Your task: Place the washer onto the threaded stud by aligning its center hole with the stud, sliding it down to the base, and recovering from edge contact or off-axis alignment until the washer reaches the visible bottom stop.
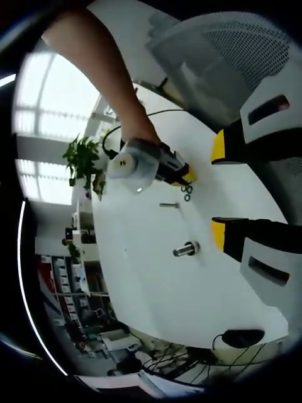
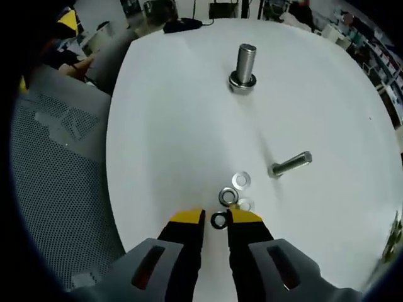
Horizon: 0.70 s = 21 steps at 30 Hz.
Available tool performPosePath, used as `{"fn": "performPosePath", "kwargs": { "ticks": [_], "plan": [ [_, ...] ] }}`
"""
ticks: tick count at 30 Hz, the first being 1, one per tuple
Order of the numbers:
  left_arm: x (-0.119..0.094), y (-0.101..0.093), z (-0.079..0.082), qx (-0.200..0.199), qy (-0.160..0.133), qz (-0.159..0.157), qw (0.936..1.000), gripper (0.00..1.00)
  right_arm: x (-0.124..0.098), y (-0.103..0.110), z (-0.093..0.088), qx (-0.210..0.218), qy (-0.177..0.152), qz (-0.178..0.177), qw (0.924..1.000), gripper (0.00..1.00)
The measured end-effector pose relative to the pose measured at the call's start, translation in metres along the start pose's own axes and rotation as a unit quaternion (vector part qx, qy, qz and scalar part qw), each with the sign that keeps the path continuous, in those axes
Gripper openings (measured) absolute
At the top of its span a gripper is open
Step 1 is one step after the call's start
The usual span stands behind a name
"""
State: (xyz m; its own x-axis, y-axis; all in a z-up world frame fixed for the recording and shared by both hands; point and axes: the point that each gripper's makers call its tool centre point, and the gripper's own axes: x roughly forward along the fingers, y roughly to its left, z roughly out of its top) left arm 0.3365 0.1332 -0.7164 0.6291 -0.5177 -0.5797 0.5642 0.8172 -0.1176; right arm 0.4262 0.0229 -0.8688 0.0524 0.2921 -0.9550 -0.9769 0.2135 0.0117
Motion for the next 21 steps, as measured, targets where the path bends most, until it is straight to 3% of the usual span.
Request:
{"fn": "performPosePath", "kwargs": {
  "ticks": [17,21],
  "plan": [
    [0.0004,0.0003,-0.0016,0.001,0.004,0.002,1.0000,0.31,-0.0018,-0.0003,-0.0084,-0.027,0.030,-0.002,0.9992,0.18],
    [0.0001,-0.0002,-0.0003,0.002,0.001,0.001,1.0000,0.31,-0.0018,-0.0017,-0.0097,-0.017,0.029,-0.001,0.9994,0.18]
  ]
}}
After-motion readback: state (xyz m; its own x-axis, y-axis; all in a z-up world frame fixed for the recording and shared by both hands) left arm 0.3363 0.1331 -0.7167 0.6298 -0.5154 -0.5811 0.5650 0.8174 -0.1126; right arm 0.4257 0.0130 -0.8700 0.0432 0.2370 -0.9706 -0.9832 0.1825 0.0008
